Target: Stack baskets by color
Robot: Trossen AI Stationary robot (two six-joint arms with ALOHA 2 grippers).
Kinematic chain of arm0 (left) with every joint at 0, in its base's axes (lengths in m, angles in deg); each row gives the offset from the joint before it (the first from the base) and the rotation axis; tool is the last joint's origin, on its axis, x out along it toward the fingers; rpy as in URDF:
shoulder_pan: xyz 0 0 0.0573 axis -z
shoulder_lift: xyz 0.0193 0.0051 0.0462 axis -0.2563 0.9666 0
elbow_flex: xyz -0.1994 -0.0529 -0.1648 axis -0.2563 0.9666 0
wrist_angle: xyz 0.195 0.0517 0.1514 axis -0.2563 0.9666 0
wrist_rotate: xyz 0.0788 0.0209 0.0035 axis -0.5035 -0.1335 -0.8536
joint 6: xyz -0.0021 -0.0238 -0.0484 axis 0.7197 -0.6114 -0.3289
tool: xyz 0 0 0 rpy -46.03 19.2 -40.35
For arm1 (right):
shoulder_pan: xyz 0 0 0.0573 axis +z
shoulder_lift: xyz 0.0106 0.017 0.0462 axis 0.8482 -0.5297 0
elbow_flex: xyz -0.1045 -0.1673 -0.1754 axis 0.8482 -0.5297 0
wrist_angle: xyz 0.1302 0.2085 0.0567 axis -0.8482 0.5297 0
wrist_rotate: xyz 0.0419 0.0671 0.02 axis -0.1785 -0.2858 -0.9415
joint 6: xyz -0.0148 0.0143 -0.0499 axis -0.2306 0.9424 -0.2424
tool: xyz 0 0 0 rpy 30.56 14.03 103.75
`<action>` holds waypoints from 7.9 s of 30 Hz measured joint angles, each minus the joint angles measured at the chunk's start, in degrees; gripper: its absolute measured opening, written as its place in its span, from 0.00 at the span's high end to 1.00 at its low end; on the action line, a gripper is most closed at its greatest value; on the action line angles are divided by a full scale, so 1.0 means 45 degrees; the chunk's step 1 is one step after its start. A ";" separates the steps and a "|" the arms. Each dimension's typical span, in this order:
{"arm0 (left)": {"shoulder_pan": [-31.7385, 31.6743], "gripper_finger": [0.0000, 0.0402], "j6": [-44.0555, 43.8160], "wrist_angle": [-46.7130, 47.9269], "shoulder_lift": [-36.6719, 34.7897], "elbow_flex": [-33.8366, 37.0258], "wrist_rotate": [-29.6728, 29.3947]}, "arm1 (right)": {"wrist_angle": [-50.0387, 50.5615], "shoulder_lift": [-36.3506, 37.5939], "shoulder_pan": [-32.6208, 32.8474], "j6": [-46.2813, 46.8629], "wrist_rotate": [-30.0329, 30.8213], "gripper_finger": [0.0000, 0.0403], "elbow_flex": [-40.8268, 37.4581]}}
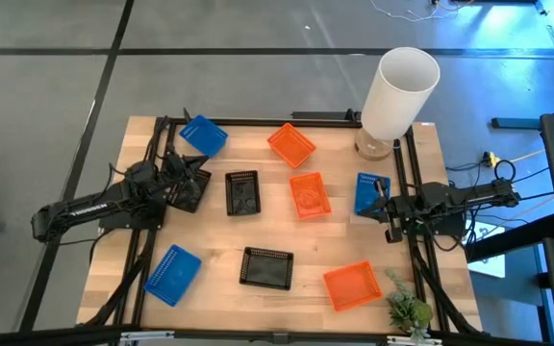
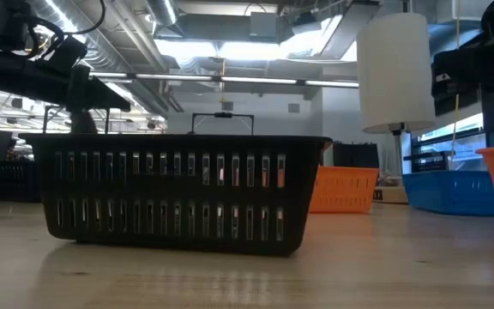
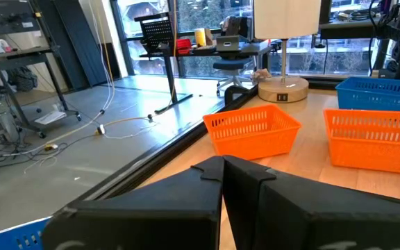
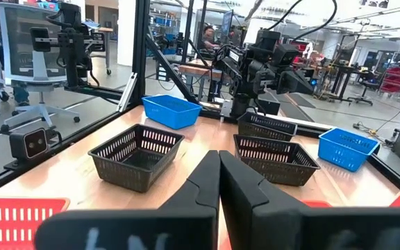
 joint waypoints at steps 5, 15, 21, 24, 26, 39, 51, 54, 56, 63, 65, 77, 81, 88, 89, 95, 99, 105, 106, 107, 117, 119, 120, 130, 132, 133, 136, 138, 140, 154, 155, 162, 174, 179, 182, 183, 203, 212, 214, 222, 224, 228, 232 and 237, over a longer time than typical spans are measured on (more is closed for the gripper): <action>0.0001 1.00 0.0000 0.0000 0.0000 -0.0001 0.0000 | 0.0000 0.0001 -0.0001 0.0064 0.0000 0.98 0.0000; 0.0005 1.00 -0.1277 -0.0384 0.0000 -0.0288 -0.0025 | 0.0000 -0.0003 -0.0001 0.0102 0.0000 0.98 0.0000; 0.0020 1.00 -0.2051 0.1012 0.0300 -0.2912 0.2103 | 0.0000 0.0001 0.0003 0.0030 0.0059 0.98 0.0000; 0.0019 1.00 -0.1901 0.2833 0.1107 -0.4873 0.2614 | -0.0005 0.0001 0.0003 0.0044 0.0087 0.98 0.0000; 0.0015 1.00 -0.2230 0.4328 0.2021 -0.6202 0.2659 | -0.0005 0.0001 0.0004 0.0047 0.0087 0.98 0.0000; 0.1549 1.00 -0.6376 1.3274 1.0241 -1.3075 0.1728 | -0.0010 0.0001 0.0004 0.1625 0.0097 0.98 0.0000; 0.1846 1.00 -0.6363 1.5240 1.2528 -1.4023 0.3800 | -0.0105 0.0001 0.0004 0.1768 0.0102 0.98 0.0000; 0.1841 1.00 -0.6816 1.5587 1.2771 -1.4023 0.3863 | -0.0109 0.0001 0.0002 0.1766 0.0102 0.98 0.0000; 0.1836 1.00 -0.7089 1.5654 1.2958 -1.4023 0.4334 | -0.0111 0.0001 0.0003 0.1768 0.0102 0.98 0.0000; 0.1836 0.94 -0.8564 1.5373 1.3596 -1.4023 0.5024 | -0.0210 0.0001 -0.0001 0.1736 0.0102 0.98 0.0000; 0.1847 0.91 -0.8573 1.5349 1.3791 -1.4018 0.5062 | -0.0214 0.0001 -0.0001 0.1734 0.0102 0.98 0.0000; 0.1910 0.77 -1.1848 1.5393 1.5916 -1.4023 0.4319 | -0.0257 0.0001 0.0001 0.1705 0.0102 0.98 0.0000; 0.1942 0.77 -1.1890 1.5291 1.6816 -1.4023 0.4345 | -0.0295 0.0001 -0.0001 0.1690 0.0102 0.98 0.0000; 0.1933 0.77 -1.2124 1.5027 1.8293 -1.4023 0.4310 | -0.0306 0.0001 -0.0001 0.1681 0.0102 0.98 0.0000; 0.1933 0.77 -1.2138 1.4911 1.8461 -1.4023 0.4308 | -0.0301 0.0001 0.0004 0.1680 0.0102 0.98 0.0000; 0.1933 0.77 -1.2569 1.3838 1.8923 -1.4023 0.4264 | -0.0301 0.0001 0.0004 0.1681 0.0102 0.98 0.0000; 0.1933 0.77 -1.3367 1.3888 1.8933 -1.4023 0.3751 | -0.0306 0.0001 0.0002 0.1681 0.0102 0.98 0.0000; 0.1983 0.76 -1.4185 1.4198 1.8933 -1.4018 0.3314 | -0.0302 0.0001 0.0003 0.1681 0.0102 0.98 0.0000; 0.2011 0.76 -1.4226 1.4169 1.8933 -1.4018 0.3237 | -0.0301 0.0001 -0.0001 0.1681 0.0102 0.98 0.0000; 0.2035 0.76 -1.4236 1.4142 1.8933 -1.4018 0.3134 | -0.0301 0.0001 0.0004 0.1681 0.0102 0.98 0.0000; 0.2438 0.76 -1.5703 1.4115 1.8933 -1.4018 0.2180 | -0.0301 0.0001 0.0004 0.1681 0.0102 0.98 0.0000; 0.2434 0.77 -1.5938 1.4115 1.8933 -1.4018 0.2011 | -0.0301 0.0001 0.0004 0.1681 0.0102 0.98 0.0000; 0.2433 0.77 -1.6040 1.4112 1.8933 -1.4018 0.1991 | -0.0301 0.0001 0.0001 0.1681 0.0102 0.98 0.0000; 0.2385 0.77 -1.6530 1.3913 1.9079 -1.4014 0.1983 | -0.0301 0.0001 -0.0001 0.1734 0.0102 0.98 0.0000; 0.2385 0.77 -1.6888 1.3889 1.9343 -1.4000 0.2007 | -0.0301 0.0001 0.0002 0.1739 0.0102 0.98 0.0000; 0.2401 0.77 -1.6879 1.3910 1.9493 -1.3999 0.1990 | -0.0301 0.0001 0.0003 0.1740 0.0102 0.98 0.0000; 0.2431 0.77 -1.6859 1.3954 2.0203 -1.4001 0.1997 | -0.0315 0.0001 0.0004 0.1744 0.0102 0.98 0.0000; 0.2405 0.77 -1.6849 1.3935 2.0632 -1.3999 0.2006 | -0.0324 0.0001 -0.0001 0.1758 0.0102 0.98 0.0005; 0.2342 0.77 -1.6773 1.3932 2.1060 -1.4009 0.1998 | -0.0402 0.0001 0.0002 0.1766 0.0102 0.98 0.0005; 0.2331 0.98 -1.3998 1.3735 2.1407 -1.4009 0.2750 | -0.0986 0.0001 0.0003 0.1730 0.0136 0.98 0.0010; 0.2336 0.99 -1.3843 1.3793 2.1258 -1.3995 0.2800 | -0.0981 0.0001 -0.0001 0.1729 0.0136 0.98 0.0010; 0.2356 1.00 -1.4169 1.5594 1.8669 -1.3984 0.2167 | -0.1005 0.0001 0.0004 0.1744 0.0131 0.98 0.0010; 0.2331 1.00 -1.6867 2.1884 1.4231 -1.4003 -0.0431 | -0.1040 0.0001 0.0004 0.1690 0.0388 0.98 0.0010; 0.2340 1.00 -1.6898 2.1789 1.4033 -1.3925 -0.0805 | -0.1044 0.0001 -0.0001 0.1681 0.1377 0.98 0.0010; 0.2335 1.00 -1.6893 2.1847 1.4777 -1.3902 -0.1039 | -0.1054 0.0001 0.0001 0.1681 0.1586 0.98 0.0010; 0.2331 1.00 -1.6892 2.1852 1.4985 -1.3902 -0.1126 | -0.1054 0.0001 -0.0001 0.1681 0.1583 0.98 0.0010; 0.1275 1.00 -1.4051 2.1845 1.8588 -1.3907 -0.1569 | -0.1449 0.0001 0.0002 0.1724 0.1541 0.98 0.0010; 0.1035 1.00 -1.3714 2.1835 1.8583 -1.3907 -0.0679 | -0.1490 0.0001 0.0000 0.1695 0.1545 0.98 0.0010; 0.1049 1.00 -1.3433 2.1549 1.8583 -1.3907 -0.0347 | -0.1491 0.0001 -0.0001 0.1710 0.1545 0.98 0.0010; 0.1181 1.00 -1.2779 1.9801 1.8583 -1.3907 0.0736 | -0.1496 0.0001 -0.0001 0.1691 0.1545 0.98 0.0010; 0.1245 1.00 -1.2774 1.9310 1.8583 -1.3907 0.0967 | -0.1496 0.0001 0.0002 0.1705 0.1545 0.98 0.0005; 0.1302 1.00 -1.2760 1.8689 1.8583 -1.3907 0.1626 | -0.1563 0.0001 0.0000 0.1690 0.1545 0.98 0.0005; 0.1512 1.00 -1.2766 1.7931 1.8583 -1.3907 0.2152 | -0.1559 0.0001 0.0000 0.1685 0.1545 0.98 0.0005; 0.1723 1.00 -1.2794 1.7297 1.8583 -1.3907 0.2079 | -0.1559 0.0001 -0.0001 0.1682 0.1545 0.98 0.0005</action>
